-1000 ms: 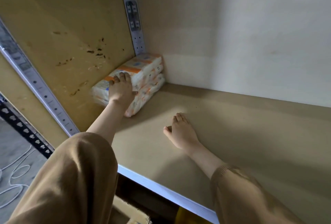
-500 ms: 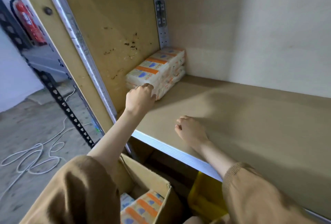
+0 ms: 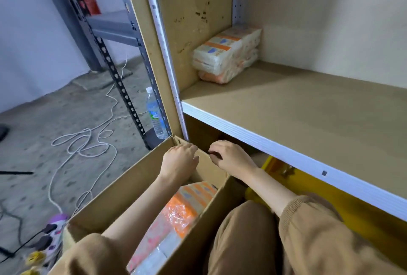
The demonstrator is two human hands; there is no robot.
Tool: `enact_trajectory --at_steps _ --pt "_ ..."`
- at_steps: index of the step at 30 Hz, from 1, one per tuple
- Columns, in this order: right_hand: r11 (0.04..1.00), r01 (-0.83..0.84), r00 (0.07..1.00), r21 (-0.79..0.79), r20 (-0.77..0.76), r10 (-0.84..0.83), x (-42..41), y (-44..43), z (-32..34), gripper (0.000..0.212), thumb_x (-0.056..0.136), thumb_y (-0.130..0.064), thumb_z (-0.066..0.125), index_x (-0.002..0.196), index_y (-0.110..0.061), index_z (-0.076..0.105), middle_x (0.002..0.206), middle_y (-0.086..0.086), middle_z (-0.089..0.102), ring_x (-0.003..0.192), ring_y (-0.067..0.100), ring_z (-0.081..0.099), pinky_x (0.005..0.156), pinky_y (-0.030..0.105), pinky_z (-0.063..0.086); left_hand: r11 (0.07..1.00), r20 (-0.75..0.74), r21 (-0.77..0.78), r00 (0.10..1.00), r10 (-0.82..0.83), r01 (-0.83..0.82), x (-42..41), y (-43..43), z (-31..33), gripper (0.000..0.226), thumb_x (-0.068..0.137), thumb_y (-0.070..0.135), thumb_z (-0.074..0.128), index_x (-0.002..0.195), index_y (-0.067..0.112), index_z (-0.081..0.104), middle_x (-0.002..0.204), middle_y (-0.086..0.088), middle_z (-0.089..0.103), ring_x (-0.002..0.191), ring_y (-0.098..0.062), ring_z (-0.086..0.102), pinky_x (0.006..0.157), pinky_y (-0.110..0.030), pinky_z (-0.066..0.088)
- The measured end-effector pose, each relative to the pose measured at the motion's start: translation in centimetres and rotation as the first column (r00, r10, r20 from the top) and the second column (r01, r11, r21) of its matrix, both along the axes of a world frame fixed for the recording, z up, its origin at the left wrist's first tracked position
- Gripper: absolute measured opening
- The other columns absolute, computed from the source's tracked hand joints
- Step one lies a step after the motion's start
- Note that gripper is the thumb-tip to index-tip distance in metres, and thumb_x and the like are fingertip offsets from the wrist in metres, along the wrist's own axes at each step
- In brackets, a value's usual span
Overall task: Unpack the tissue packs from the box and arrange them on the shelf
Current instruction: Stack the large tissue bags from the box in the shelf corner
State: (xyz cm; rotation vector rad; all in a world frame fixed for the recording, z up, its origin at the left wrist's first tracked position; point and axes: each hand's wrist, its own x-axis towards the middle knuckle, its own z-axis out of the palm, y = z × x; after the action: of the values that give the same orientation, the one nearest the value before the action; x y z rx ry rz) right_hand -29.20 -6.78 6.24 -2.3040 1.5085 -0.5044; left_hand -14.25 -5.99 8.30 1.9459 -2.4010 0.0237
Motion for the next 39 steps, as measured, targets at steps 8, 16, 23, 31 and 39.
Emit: enact_trajectory --at_steps 8,16,23,31,39 --pt "0.974 -0.080 0.986 0.211 -0.126 0.108 3.5 2.8 -4.3 0.036 0.097 -0.019 0.041 0.131 -0.011 0.052 0.139 0.004 0.052 0.126 0.019 0.050 0.103 0.031 0.043 0.932 0.150 0.360 0.983 -0.106 0.046 3.0 4.7 -9.6 0.050 0.098 0.044 0.034 0.132 0.012 0.050 0.142 -0.006 0.049 0.132 -0.021 0.046 0.107 -0.034 0.038" --pt "0.955 -0.073 0.978 0.288 -0.169 0.126 5.2 3.1 -6.9 0.037 0.096 -0.019 0.045 0.132 -0.010 0.050 0.135 0.006 0.054 0.121 0.020 0.053 0.097 0.030 0.047 0.906 0.036 0.403 0.987 -0.160 0.132 6.4 6.1 -11.5 0.076 0.090 0.058 0.044 0.150 0.016 0.022 0.159 -0.001 0.018 0.148 -0.015 0.014 0.122 -0.030 0.009" --pt "0.949 -0.084 0.968 0.305 -0.200 0.150 6.5 3.2 -8.2 0.037 0.095 -0.018 0.046 0.130 -0.011 0.052 0.138 0.007 0.052 0.124 0.022 0.051 0.102 0.034 0.044 0.921 0.092 0.338 0.967 -0.237 0.194 7.5 5.5 -12.4 0.055 0.095 0.043 0.040 0.137 0.008 0.046 0.147 -0.007 0.045 0.138 -0.023 0.039 0.108 -0.039 0.042" --pt "0.910 -0.174 0.958 0.376 -0.149 0.245 7.6 3.3 -9.1 0.058 0.087 -0.025 0.059 0.140 -0.015 0.037 0.146 0.004 0.041 0.133 0.021 0.040 0.108 0.037 0.037 0.920 0.031 -0.081 0.923 -0.383 0.384 11.6 5.7 -11.0 0.027 0.074 0.020 0.053 0.077 0.011 0.078 0.084 -0.002 0.079 0.078 -0.020 0.077 0.041 -0.024 0.055" --pt "0.894 -0.151 0.961 0.422 -0.147 0.232 10.1 2.2 -10.0 0.085 0.083 -0.029 0.066 0.148 -0.014 0.014 0.159 0.000 0.012 0.144 0.022 0.020 0.115 0.041 0.024 0.958 -0.277 0.056 0.926 -0.257 0.282 19.8 7.6 -12.2 0.056 0.101 0.040 0.023 0.107 0.005 0.067 0.117 -0.018 0.069 0.124 -0.006 0.050 0.085 -0.037 0.054"
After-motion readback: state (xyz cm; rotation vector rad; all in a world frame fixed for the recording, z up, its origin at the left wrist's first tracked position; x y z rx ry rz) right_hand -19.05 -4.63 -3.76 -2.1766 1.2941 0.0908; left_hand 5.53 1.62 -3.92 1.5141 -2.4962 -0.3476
